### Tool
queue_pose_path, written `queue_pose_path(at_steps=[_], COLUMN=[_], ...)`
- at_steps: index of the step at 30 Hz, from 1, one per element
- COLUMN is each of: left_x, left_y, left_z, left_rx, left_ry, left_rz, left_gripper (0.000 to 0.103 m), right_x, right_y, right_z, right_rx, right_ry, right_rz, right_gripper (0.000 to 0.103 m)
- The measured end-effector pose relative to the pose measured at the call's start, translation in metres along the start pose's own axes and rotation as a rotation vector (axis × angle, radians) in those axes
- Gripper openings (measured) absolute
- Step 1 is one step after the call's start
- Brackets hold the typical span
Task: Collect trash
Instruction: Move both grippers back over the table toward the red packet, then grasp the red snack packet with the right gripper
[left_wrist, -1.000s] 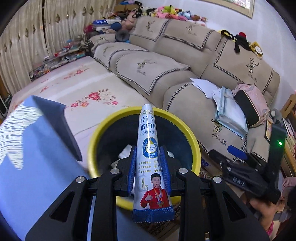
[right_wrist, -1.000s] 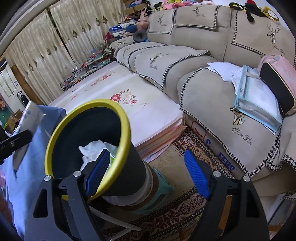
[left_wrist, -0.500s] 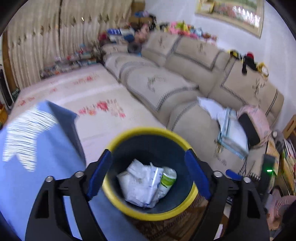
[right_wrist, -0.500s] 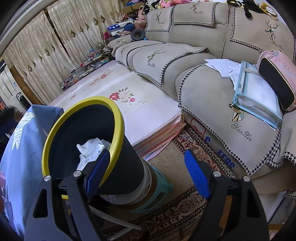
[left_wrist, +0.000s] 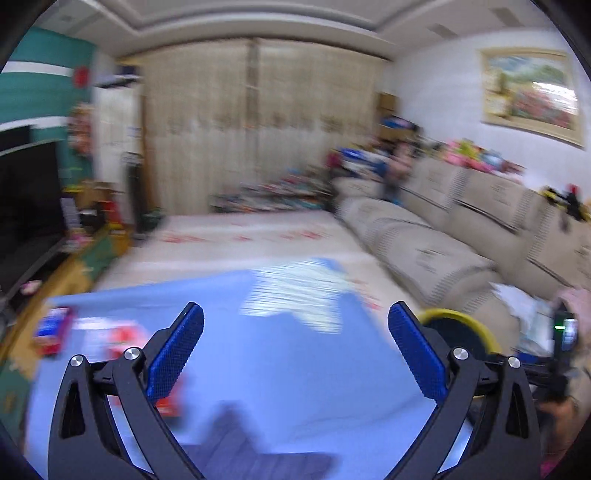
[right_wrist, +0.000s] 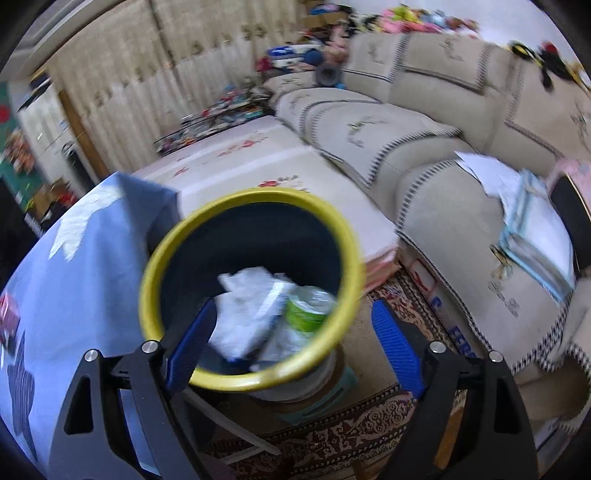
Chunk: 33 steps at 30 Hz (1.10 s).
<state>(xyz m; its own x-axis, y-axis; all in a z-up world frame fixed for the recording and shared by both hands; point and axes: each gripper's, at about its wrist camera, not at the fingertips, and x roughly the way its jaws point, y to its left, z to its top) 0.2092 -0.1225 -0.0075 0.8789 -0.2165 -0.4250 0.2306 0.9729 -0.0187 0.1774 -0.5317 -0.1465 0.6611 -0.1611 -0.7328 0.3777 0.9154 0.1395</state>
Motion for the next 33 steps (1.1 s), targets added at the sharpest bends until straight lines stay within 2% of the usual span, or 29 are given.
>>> queue_pose_path(at_steps=[2,5,12,15,20,23,27,30,33], left_x=[-0.015,-0.031,-0.052,-0.059,-0.080,-0.088,-0.089,-0.089,-0.085], left_y=[0.039,0.089,0.183,0.212,0.262,0.275,0.284,0.292,0.293], left_z=[-0.006,-0.019,-0.049,-0.061,-0.070,-0.073,-0.081,-0.084,-0.085], left_rx=[-0.011,-0.016,-0.090,-0.116,-0.210,-0.265,-0.284,-0.316,-0.325], left_ry=[-0.032,-0.052,-0.085,-0.097,-0.133,-0.153,-0.142,-0.139,-0.134], left_rz=[0.111,0.236,0.373,0.440,0.472,0.455,0.485,0.462,0.456], left_gripper=[0.098,0.098,0.098,0.098,0.098,0.098,0.098,0.098,0.098], right_x=[-0.002,-0.005,-0.016,-0.018,-0.021,-0.026,-0.036,-0.031,-0.023], right_y=[0.026,0.066,0.163,0.207,0.287,0.336,0.393,0.425,0.446], right_z=[0.004,0.008,0.014,0.012,-0.003,-0.017,-0.034,-0.040,-0.045], right_rx=[-0.050,-0.130,-0.292,-0.375,-0.512,-0.605,-0.698,-0.729,-0.747], right_ry=[0.000,0.000,0.013,0.030,0.064,0.081,0.092,0.119,0.154], right_rz=[0.022,0.059,0.177,0.234,0.347,0.422,0.530,0.570,0.564], right_gripper=[0.081,0.081,0.081,0.081,0.082,0.082,0.082,0.082,0.082])
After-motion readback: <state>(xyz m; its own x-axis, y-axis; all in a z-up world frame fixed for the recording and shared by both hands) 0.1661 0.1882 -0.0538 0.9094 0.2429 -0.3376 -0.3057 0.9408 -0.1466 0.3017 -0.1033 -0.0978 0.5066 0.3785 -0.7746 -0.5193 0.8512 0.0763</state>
